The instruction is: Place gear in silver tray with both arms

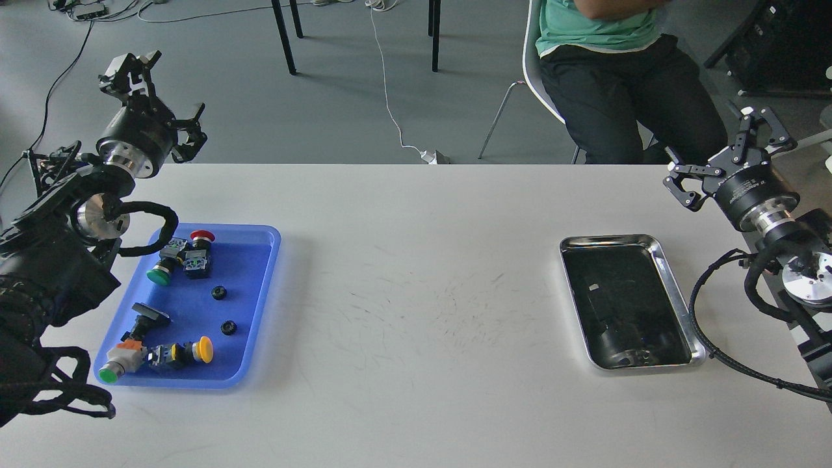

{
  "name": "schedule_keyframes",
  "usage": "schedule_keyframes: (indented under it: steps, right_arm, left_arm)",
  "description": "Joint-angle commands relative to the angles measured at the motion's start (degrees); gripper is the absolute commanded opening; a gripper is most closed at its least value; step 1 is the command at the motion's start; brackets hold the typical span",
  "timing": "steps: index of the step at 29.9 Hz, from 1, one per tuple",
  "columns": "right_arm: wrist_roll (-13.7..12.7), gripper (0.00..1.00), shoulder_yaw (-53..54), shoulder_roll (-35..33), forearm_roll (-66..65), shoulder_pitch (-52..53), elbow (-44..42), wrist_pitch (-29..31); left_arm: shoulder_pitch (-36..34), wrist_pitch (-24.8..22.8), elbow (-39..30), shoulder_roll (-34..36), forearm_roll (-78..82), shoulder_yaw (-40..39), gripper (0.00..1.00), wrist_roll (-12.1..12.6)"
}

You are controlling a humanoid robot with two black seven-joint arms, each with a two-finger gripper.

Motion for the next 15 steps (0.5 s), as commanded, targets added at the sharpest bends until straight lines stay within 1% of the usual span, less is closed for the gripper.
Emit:
schedule_keyframes:
  steps: [1,11,13,15]
  right_arm:
    - [-0.11,0.99,-0.06,0.00,0.00,0.14,0.17,-0.14]
    - [-0.02,0.99,0.03,0.00,0.09,0.23,0.17,0.03]
    - [-0.02,0.99,-0.06,0.00,0.09,0.31,0.34,0.03]
    - [0.07,0.99,0.03,0.00,0.09,0.31,0.34,-0.14]
  left_arm:
    - [-0.16,0.00,0.00,0.06,0.01,0.00,0.98,-0.09]
    - [-0.34,0.00,0.08,0.68,-0.52,-0.79,0.98,-0.26]
    - [-0.25,0.00,0.17,0.94,-1.13,-0.01,0.98,0.44]
    - [-0.08,0.00,0.00,0.94,-0.79,0.18,0.98,0.44]
